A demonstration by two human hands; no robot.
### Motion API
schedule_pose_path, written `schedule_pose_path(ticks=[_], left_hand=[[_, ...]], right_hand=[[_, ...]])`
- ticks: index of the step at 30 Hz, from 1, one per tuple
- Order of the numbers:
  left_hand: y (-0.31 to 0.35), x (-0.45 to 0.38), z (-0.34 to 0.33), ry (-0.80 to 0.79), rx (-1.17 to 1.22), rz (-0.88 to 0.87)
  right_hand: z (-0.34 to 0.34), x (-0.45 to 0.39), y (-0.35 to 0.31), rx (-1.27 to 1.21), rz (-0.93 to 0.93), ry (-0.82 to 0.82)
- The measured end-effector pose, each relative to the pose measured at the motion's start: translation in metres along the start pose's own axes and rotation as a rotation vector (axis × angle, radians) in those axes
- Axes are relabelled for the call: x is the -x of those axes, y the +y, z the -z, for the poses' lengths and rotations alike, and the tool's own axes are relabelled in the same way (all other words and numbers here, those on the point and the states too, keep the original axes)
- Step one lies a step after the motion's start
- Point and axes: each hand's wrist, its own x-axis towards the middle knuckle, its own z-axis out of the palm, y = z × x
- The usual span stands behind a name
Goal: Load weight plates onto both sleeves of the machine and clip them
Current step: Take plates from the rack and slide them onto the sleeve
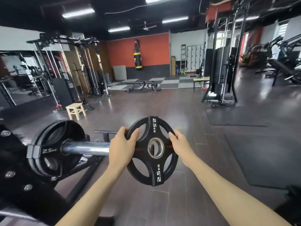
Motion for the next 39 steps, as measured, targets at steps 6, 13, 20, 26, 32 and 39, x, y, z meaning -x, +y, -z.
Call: schedule_pose_path(ticks=[6,13,20,26,32,39], left_hand=[[0.003,0.006,-0.009,0.034,-0.121,-0.036],[0.039,0.018,-0.026,-0.017,-0.347,-0.219],[0.049,0.023,-0.031,-0.046,-0.409,-0.240],[0.043,0.024,-0.023,-0.115,-0.301,-0.170],[0.027,0.020,-0.005,-0.046,-0.458,-0.204],[0.005,0.000,0.018,0.011,-0.480,-0.218]], right_hand=[[-0.020,-0.017,0.019,-0.032,-0.085,-0.074],[-0.044,-0.026,0.022,0.125,-0.285,-0.114],[-0.022,-0.009,-0.018,-0.339,-0.412,-0.319],[-0.044,-0.014,-0.046,-0.410,-0.497,-0.369],[-0.062,-0.020,-0.067,-0.108,-0.398,-0.330],[-0.094,-0.036,-0.091,0.201,-0.323,-0.386]])
